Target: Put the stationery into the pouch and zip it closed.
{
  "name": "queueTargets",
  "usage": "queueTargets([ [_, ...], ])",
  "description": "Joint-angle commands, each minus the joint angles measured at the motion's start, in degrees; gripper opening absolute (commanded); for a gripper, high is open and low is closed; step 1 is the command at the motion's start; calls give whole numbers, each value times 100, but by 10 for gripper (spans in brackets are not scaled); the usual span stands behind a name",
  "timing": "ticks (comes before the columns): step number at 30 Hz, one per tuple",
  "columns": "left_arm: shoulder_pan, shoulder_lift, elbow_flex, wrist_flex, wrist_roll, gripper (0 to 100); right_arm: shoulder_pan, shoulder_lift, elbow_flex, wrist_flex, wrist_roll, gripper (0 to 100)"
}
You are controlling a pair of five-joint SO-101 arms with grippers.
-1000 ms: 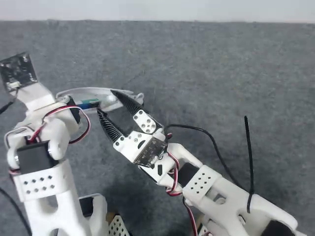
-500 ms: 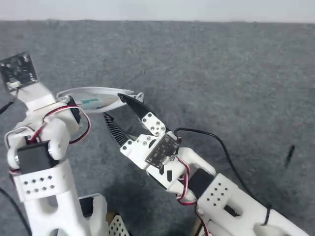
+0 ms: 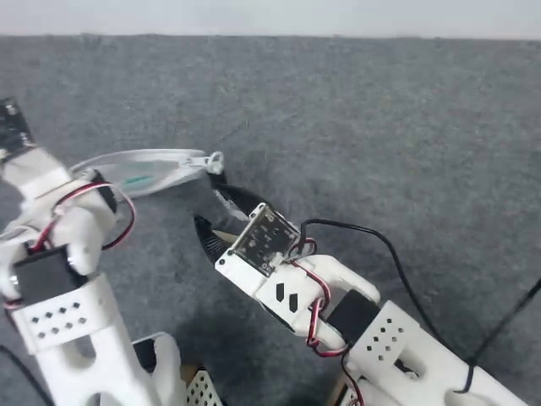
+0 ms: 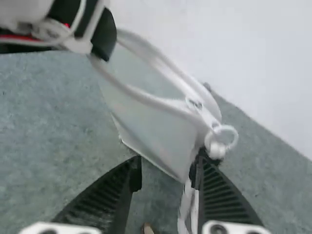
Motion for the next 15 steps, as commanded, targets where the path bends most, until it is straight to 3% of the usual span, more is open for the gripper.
queueTargets([
  [1, -281, 26, -189, -211, 105, 9, -57, -242, -457, 259, -53, 156],
  [15, -844, 18, 13, -211, 97, 9, -409, -198, -457, 1824, -26, 156],
])
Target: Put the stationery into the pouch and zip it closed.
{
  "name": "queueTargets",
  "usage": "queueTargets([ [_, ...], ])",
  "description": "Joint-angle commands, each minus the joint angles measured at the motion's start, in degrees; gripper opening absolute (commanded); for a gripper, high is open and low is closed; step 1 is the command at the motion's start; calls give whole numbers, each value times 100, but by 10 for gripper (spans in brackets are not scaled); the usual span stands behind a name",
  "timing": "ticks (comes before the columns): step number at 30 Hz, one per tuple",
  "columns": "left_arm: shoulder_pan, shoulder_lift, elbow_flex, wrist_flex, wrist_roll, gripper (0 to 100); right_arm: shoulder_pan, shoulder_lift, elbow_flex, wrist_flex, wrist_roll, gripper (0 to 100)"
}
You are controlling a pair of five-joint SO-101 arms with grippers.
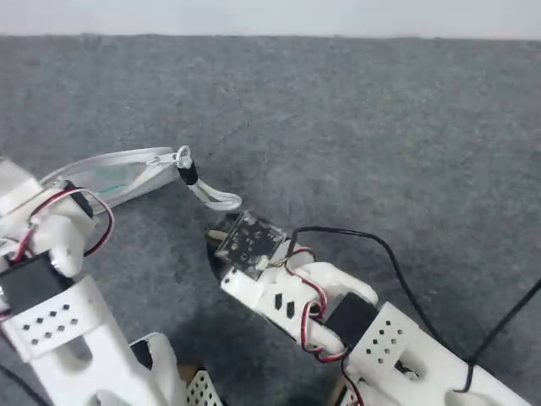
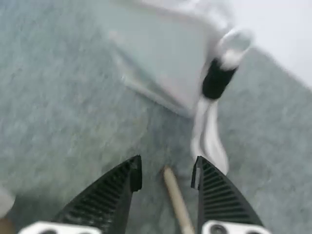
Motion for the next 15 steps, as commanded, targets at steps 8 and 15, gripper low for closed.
queueTargets([
  [8, -730, 18, -92, -281, 105, 9, -180, 602, -475, 374, 0, 158],
  [15, -1152, 9, -92, -352, 114, 9, -22, 2457, -1345, 295, 132, 158],
])
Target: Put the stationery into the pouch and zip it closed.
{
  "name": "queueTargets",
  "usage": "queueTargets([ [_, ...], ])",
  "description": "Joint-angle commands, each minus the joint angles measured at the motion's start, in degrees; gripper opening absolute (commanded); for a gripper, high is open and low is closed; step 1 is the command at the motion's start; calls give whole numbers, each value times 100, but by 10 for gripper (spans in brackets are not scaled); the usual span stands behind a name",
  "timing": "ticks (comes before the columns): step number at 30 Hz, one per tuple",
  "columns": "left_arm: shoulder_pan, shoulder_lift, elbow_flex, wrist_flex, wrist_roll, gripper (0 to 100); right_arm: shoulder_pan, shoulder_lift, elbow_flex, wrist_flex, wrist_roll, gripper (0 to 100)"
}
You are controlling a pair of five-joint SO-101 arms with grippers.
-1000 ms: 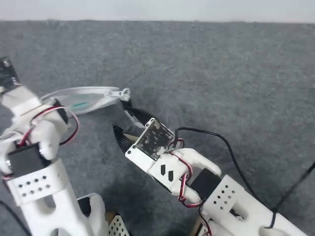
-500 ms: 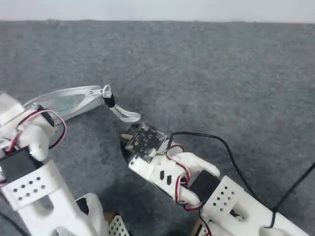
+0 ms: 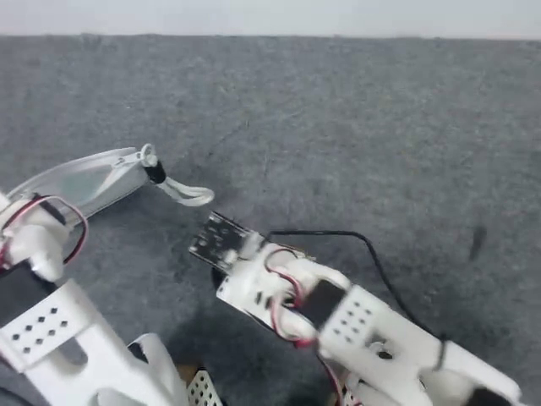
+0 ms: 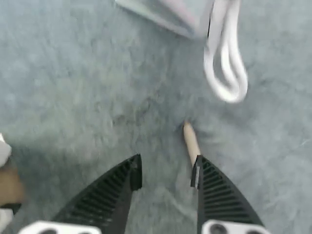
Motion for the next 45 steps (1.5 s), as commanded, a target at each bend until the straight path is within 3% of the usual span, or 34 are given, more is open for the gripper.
queueTargets([
  [1, -141, 9, -101, -281, 114, 9, 145, 892, -818, -110, 88, 159],
  [20, -202, 9, -75, -273, 114, 9, 796, 3934, -2875, -92, 527, 157],
  [38, -202, 9, -66, -255, 105, 9, 980, 5349, -3596, -75, 527, 153],
  [43, -202, 9, -66, -255, 105, 9, 989, 5393, -3745, 207, 527, 9],
  [45, -202, 9, -66, -255, 105, 9, 998, 5393, -3815, 470, 527, 15],
])
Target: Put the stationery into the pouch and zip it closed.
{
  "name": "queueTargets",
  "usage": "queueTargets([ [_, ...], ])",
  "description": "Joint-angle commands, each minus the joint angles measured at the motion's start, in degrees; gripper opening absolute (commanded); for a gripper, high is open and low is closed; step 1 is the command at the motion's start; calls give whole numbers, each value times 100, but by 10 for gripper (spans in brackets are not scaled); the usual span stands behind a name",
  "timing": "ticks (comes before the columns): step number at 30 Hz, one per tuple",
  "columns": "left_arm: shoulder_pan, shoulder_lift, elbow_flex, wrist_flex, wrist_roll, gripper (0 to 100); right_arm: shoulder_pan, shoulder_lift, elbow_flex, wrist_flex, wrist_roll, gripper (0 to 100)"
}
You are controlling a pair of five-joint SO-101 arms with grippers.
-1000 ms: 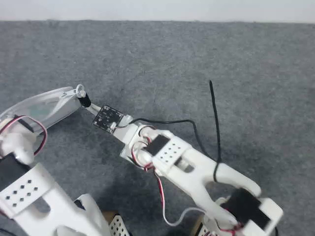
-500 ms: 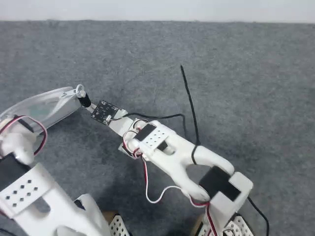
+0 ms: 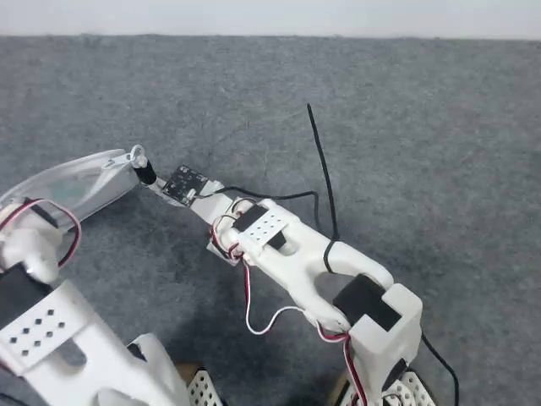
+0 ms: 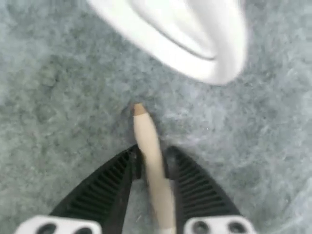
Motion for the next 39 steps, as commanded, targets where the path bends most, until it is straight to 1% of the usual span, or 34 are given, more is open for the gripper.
queueTargets([
  [1, -35, 9, -66, -255, 105, 9, 92, -57, -352, 479, 79, 18],
  [3, -35, 9, -66, -255, 105, 9, 92, -66, -396, 708, 79, 5],
  [8, -35, 9, -66, -255, 105, 9, 101, -110, -369, 1156, 44, 6],
  [19, -9, 9, -66, -255, 105, 9, 488, -145, -387, 1763, 26, 6],
  [20, 0, 9, -66, -255, 105, 9, 532, -207, -360, 1763, -44, 6],
  [24, 0, 9, -66, -255, 105, 9, 716, -629, -360, 1763, -809, 6],
  [28, 70, 9, -101, -255, 114, 9, 980, -1024, -360, 1736, -976, 6],
  [32, 448, 9, -110, -255, 114, 9, 1244, -1200, -440, 1596, -1037, 9],
  [36, 782, 0, -207, -220, 255, 9, 1552, -1182, -844, 1499, -1767, 10],
  [39, 1116, 0, -365, -35, 264, 9, 1701, -1182, -1037, 1464, -2066, 10],
])
